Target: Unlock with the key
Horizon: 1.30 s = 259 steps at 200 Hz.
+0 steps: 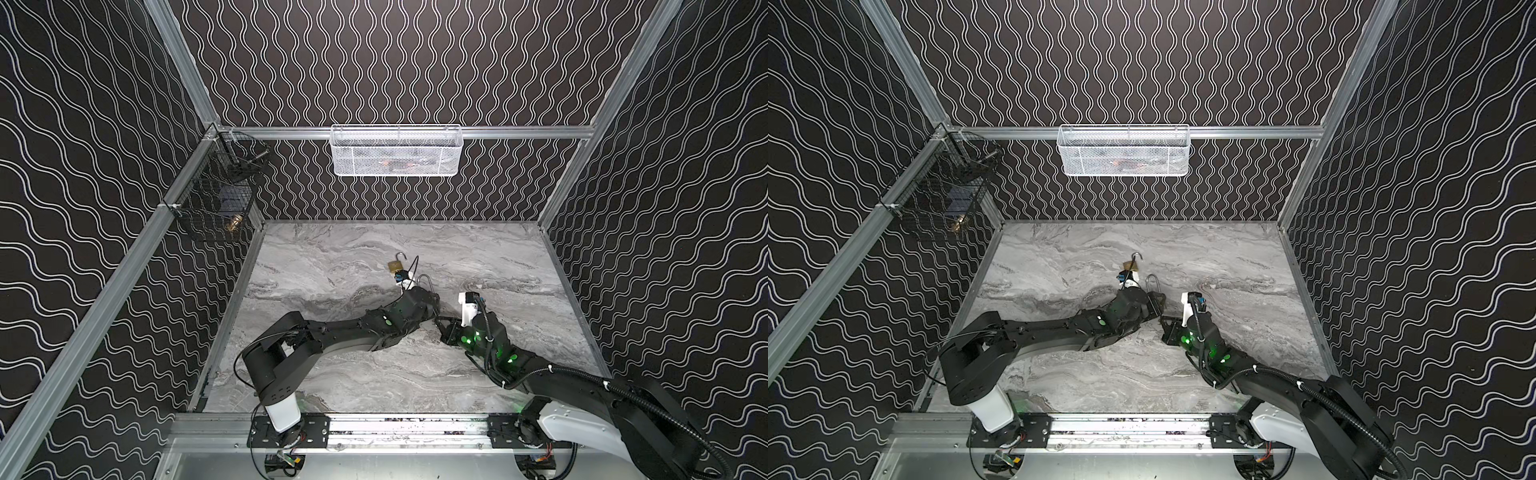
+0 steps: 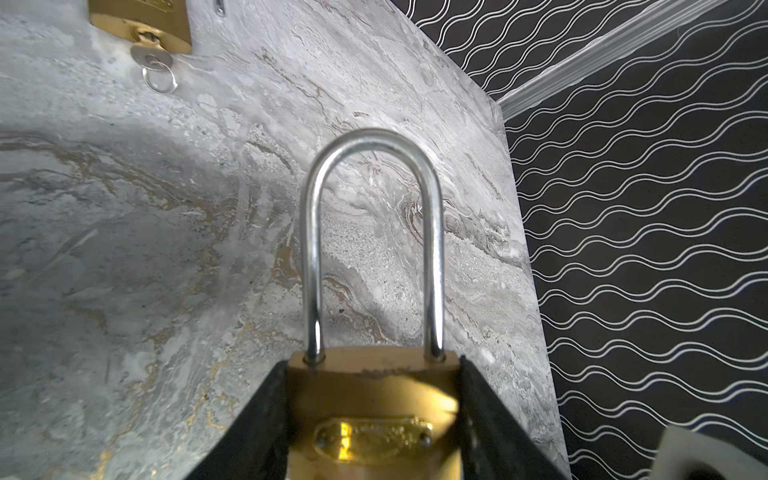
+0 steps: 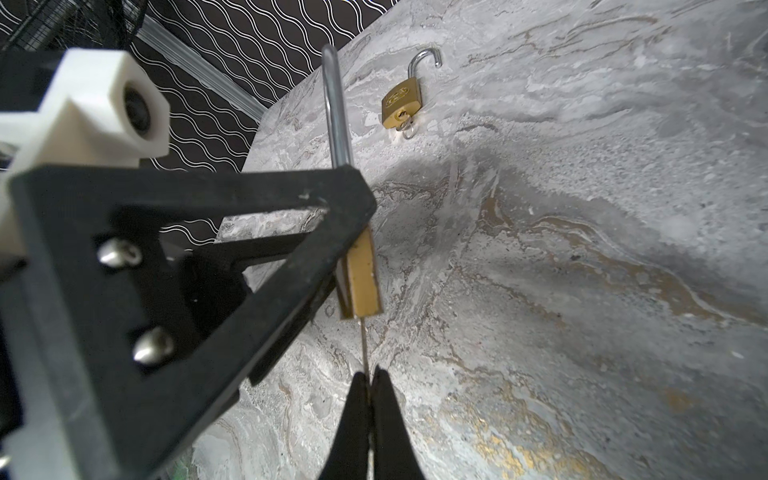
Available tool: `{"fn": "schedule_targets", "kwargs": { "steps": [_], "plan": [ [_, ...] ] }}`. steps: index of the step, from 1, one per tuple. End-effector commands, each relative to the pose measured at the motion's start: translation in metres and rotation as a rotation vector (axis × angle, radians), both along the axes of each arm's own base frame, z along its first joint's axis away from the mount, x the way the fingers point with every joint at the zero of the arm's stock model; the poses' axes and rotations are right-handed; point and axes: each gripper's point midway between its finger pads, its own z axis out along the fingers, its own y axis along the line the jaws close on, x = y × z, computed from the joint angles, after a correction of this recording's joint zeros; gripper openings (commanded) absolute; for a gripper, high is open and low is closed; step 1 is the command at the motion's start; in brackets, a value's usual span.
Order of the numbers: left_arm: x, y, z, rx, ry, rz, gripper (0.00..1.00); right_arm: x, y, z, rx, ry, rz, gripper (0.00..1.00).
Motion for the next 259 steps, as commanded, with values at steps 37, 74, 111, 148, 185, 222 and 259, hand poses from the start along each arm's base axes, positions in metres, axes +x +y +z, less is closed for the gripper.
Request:
{"fn": "schedule_targets", "kwargs": {
  "steps": [37, 74, 111, 148, 185, 222, 259],
  "plan": [
    [-0.009, -0.013, 0.019, -0.115, -0.099, -0.029, 0.43, 0.013, -0.010, 0.004, 0.004, 0.021, -0.111, 0.00],
    [-0.012, -0.016, 0.013, -0.154, -0.100, -0.013, 0.42, 0.016, -0.010, 0.002, 0.008, 0.016, -0.123, 0.00],
    [-0.015, -0.015, -0.003, -0.147, -0.105, 0.023, 0.41, 0.016, -0.010, 0.000, 0.012, -0.010, -0.155, 0.00],
    [-0.017, -0.015, -0.006, -0.159, -0.129, 0.028, 0.41, 0.013, 0.004, -0.006, 0.037, -0.007, -0.126, 0.00],
    [-0.023, -0.016, -0.017, -0.116, -0.129, 0.014, 0.41, 0.017, -0.002, -0.004, 0.028, -0.019, -0.171, 0.00],
    [-0.027, -0.015, -0.023, -0.124, -0.104, 0.006, 0.40, 0.018, -0.013, -0.004, -0.009, -0.033, -0.214, 0.00],
    [-0.029, -0.014, -0.025, -0.119, -0.092, 0.001, 0.40, 0.020, -0.013, -0.017, -0.027, 0.003, -0.230, 0.00]
  ]
}}
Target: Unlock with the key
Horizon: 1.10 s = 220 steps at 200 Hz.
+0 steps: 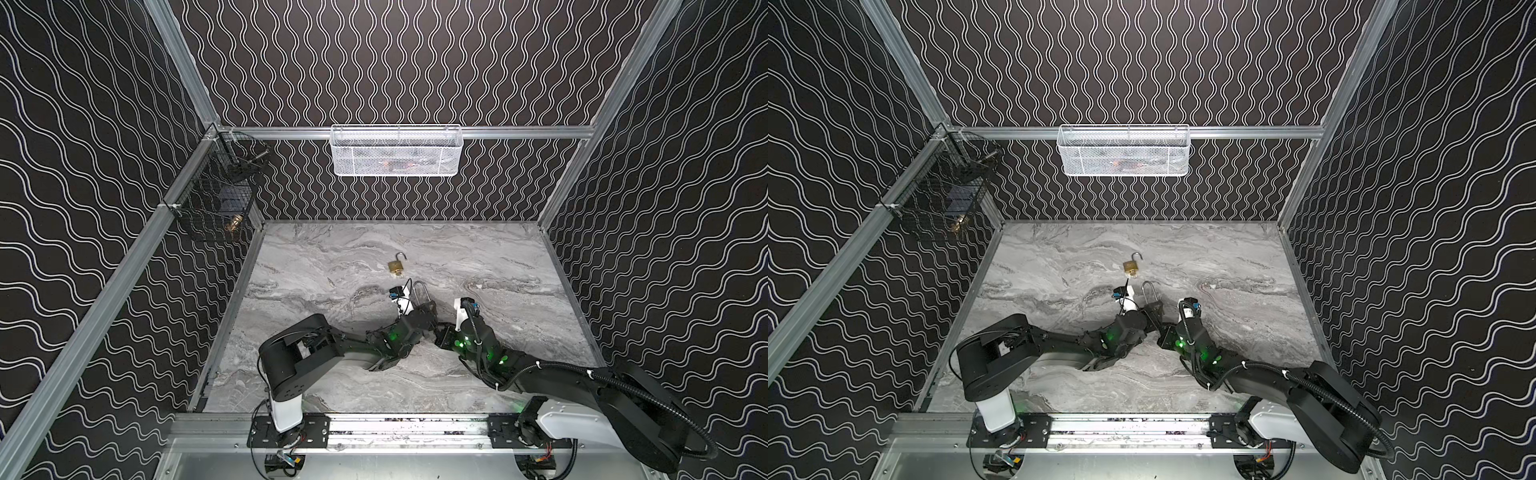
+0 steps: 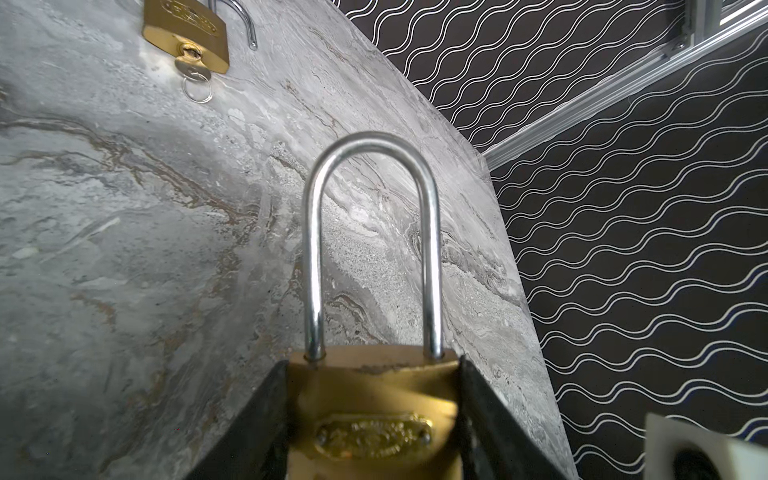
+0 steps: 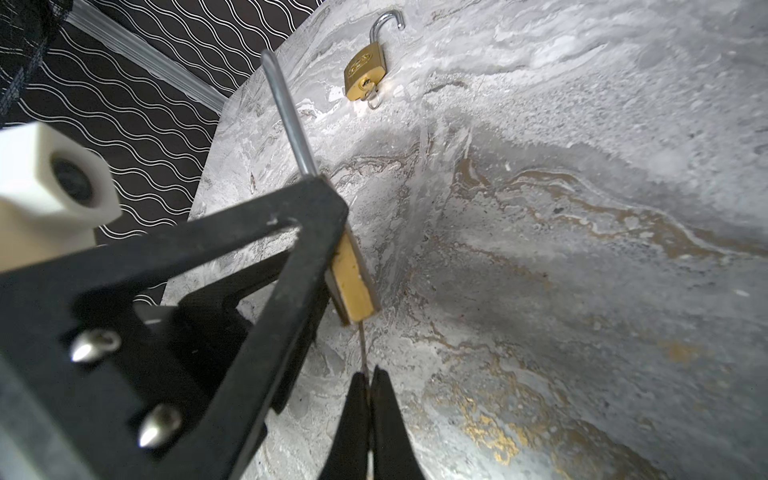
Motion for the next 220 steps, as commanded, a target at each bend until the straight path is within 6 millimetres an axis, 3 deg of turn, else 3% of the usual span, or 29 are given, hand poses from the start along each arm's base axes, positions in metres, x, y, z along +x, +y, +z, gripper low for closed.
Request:
{"fn": "schedule_targets", "kwargs": {
  "steps": [1, 35, 75, 104, 184, 202, 220],
  "plan": [
    [-0.017, -0.020, 0.004, -0.050, 0.027, -0.107, 0.40, 0.024, -0.016, 0.012, 0.010, -0.069, -0.159, 0.00],
    [-0.017, -0.020, -0.003, -0.058, 0.041, -0.103, 0.40, 0.025, -0.005, 0.011, 0.033, -0.056, -0.136, 0.00],
    [-0.024, -0.021, -0.005, -0.071, 0.069, -0.133, 0.40, 0.025, -0.028, 0.002, 0.014, -0.055, -0.212, 0.00],
    [-0.031, -0.019, -0.013, -0.105, 0.106, -0.149, 0.40, 0.028, -0.034, -0.001, -0.001, -0.050, -0.223, 0.00],
    [-0.033, -0.011, -0.021, -0.089, 0.122, -0.135, 0.40, 0.025, -0.023, -0.006, -0.020, -0.100, -0.116, 0.00],
    [-0.027, 0.003, -0.022, -0.037, 0.123, -0.112, 0.43, 0.019, -0.031, -0.010, -0.040, -0.079, -0.131, 0.00],
    [-0.006, 0.024, -0.021, 0.094, 0.145, -0.128, 0.52, 0.014, -0.060, -0.010, -0.096, -0.062, -0.213, 0.00]
  ]
}}
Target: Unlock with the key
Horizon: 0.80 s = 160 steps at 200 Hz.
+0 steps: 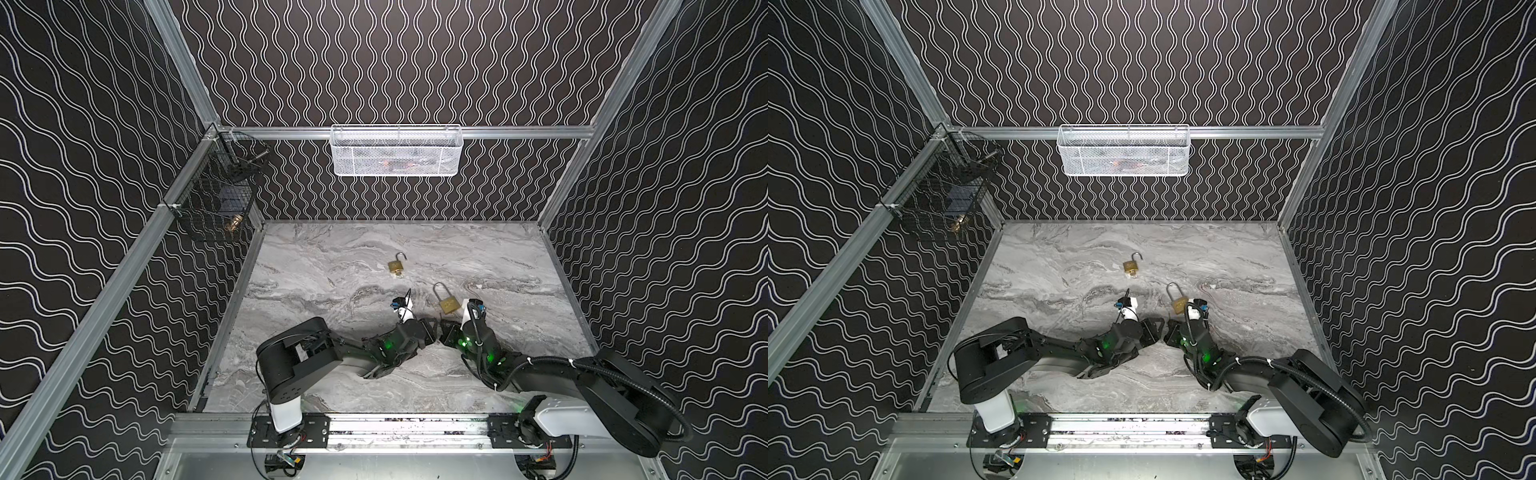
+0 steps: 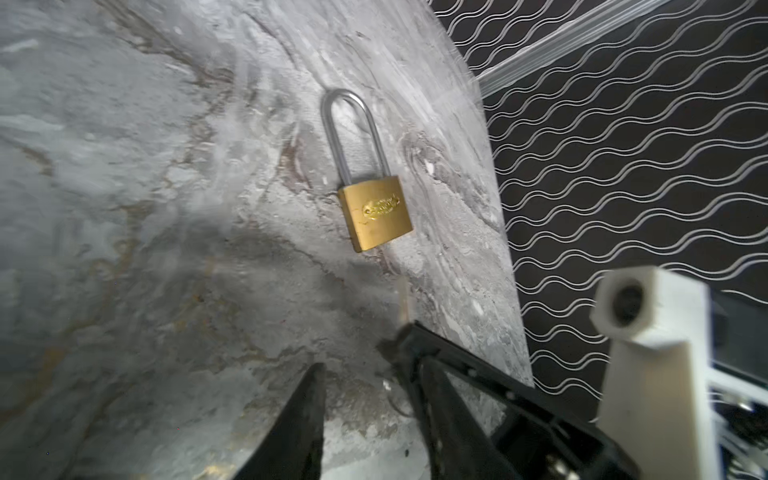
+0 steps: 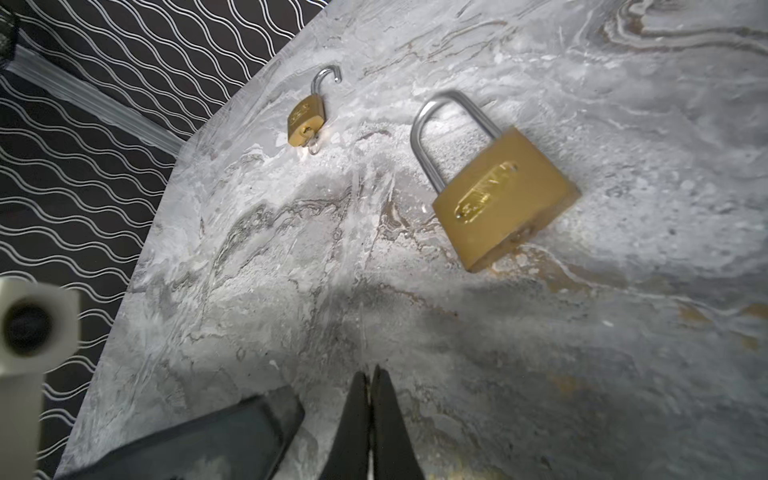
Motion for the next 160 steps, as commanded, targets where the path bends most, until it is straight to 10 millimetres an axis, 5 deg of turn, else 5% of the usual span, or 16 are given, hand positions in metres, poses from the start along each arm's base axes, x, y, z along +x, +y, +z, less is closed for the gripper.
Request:
{"fn": "schedule_targets", "kwargs": {
  "steps": [1, 28, 63, 105, 160],
  "plan": [
    [0.020, 0.023, 0.000, 0.149, 0.001, -0.021, 0.53, -0.003, -0.028, 0.003, -0.050, 0.001, -0.087, 0.00],
    [0.051, 0.021, -0.007, 0.381, 0.061, -0.215, 0.65, 0.009, -0.084, 0.025, -0.030, -0.001, -0.212, 0.00],
    [0.077, -0.026, -0.012, 0.478, 0.064, -0.387, 0.70, 0.053, -0.139, 0.041, 0.001, 0.051, -0.249, 0.00],
    [0.070, -0.044, -0.020, 0.270, 0.156, -0.352, 0.69, 0.112, -0.111, 0.008, 0.169, 0.170, 0.022, 0.00],
    [0.056, -0.034, -0.035, 0.035, 0.260, -0.316, 0.74, 0.117, -0.081, -0.025, 0.175, 0.267, 0.100, 0.00]
  ]
}}
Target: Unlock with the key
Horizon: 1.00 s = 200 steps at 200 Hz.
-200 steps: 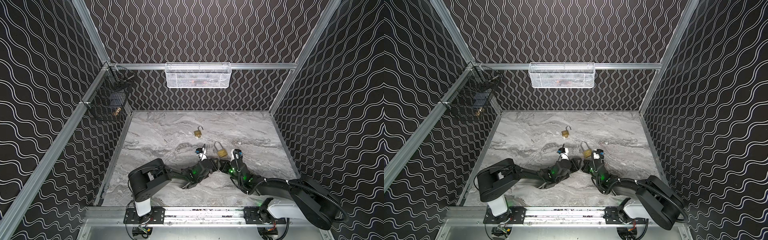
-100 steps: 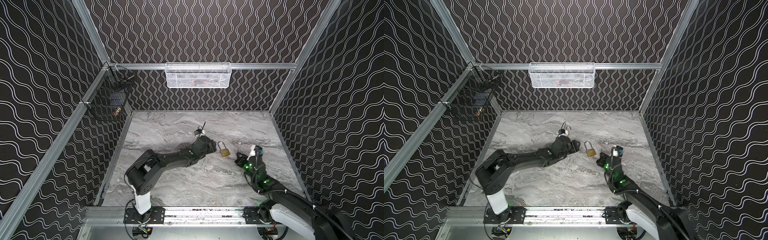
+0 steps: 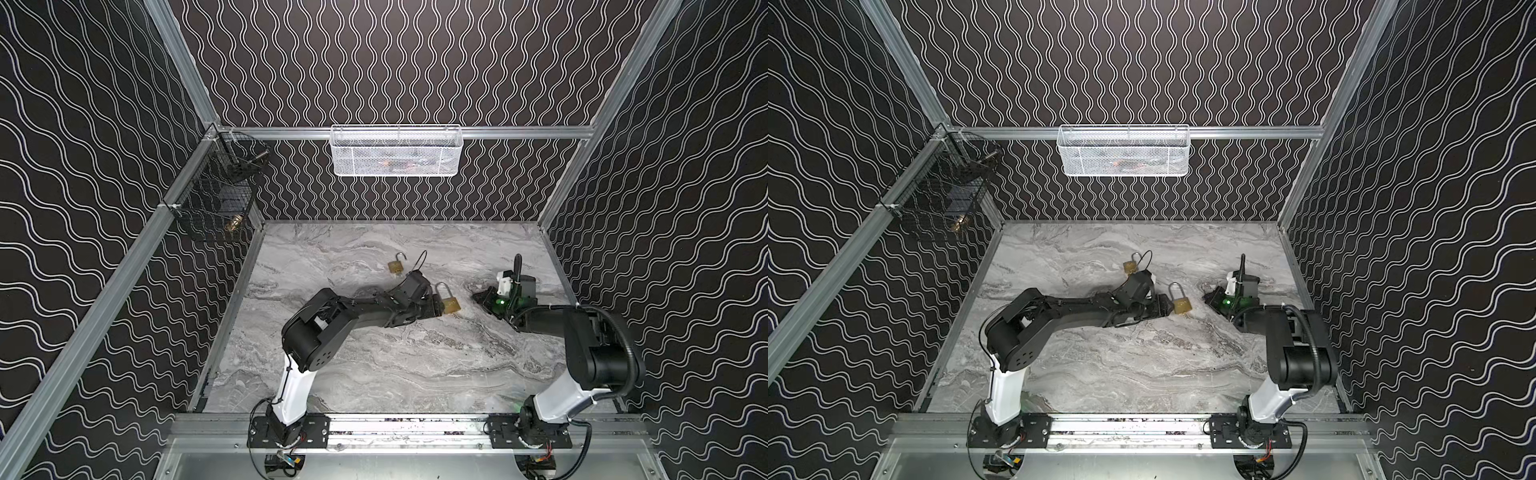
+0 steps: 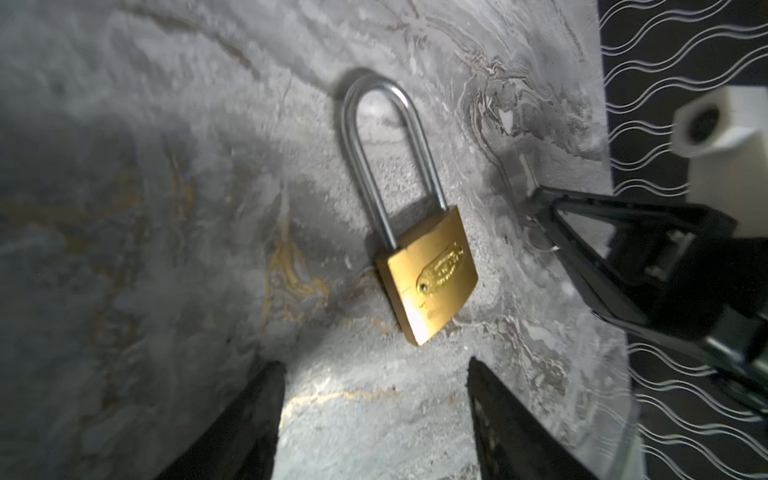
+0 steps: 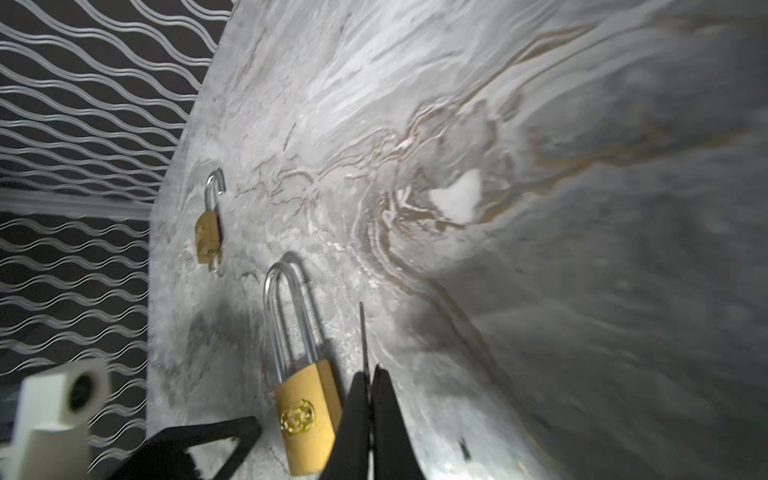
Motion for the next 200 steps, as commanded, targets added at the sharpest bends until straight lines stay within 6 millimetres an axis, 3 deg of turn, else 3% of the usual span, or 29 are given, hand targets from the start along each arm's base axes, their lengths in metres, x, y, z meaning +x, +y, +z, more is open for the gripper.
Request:
{"fn": "schedule_targets", "kwargs": {
  "steps": [1, 23, 54, 140, 200],
  "plan": [
    [-0.003, 0.000, 0.004, -0.111, 0.079, 0.030, 0.74, 0.002, 0.023, 0.005, 0.013, -0.025, 0.089, 0.00],
    [0.001, 0.009, -0.003, -0.134, 0.138, 0.068, 0.75, 0.000, 0.033, -0.005, 0.004, 0.019, 0.096, 0.00],
    [0.003, 0.005, -0.011, -0.159, 0.217, 0.077, 0.75, -0.004, 0.036, -0.018, -0.014, 0.065, 0.085, 0.00],
    [0.004, -0.014, -0.030, -0.195, 0.288, 0.091, 0.73, -0.011, 0.036, -0.027, -0.045, 0.081, 0.079, 0.00],
    [0.009, -0.019, -0.032, -0.174, 0.291, 0.091, 0.72, -0.007, 0.039, -0.026, -0.069, 0.074, 0.085, 0.00]
  ]
}}
